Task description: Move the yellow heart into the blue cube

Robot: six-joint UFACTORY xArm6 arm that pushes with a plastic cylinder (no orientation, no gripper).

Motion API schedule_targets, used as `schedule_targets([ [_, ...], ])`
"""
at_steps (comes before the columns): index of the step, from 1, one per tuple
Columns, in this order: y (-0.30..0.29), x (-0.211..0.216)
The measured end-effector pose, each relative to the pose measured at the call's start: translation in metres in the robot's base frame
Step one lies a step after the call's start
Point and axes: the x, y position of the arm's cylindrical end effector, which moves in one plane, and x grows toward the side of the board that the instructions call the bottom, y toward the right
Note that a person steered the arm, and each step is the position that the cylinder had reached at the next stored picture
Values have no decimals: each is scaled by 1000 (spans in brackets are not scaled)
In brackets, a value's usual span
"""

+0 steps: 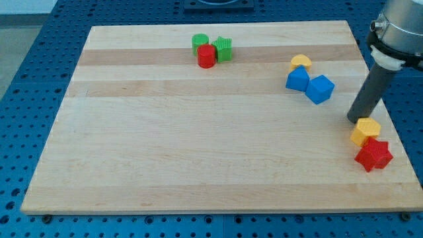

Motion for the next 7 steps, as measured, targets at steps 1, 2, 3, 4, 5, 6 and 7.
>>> schedule_targets([
  [1, -28, -91],
  [2, -28, -92],
  [3, -28, -94],
  [4, -45, -171],
  [5, -52, -180],
  [6, -80, -182],
  [7, -88, -176],
])
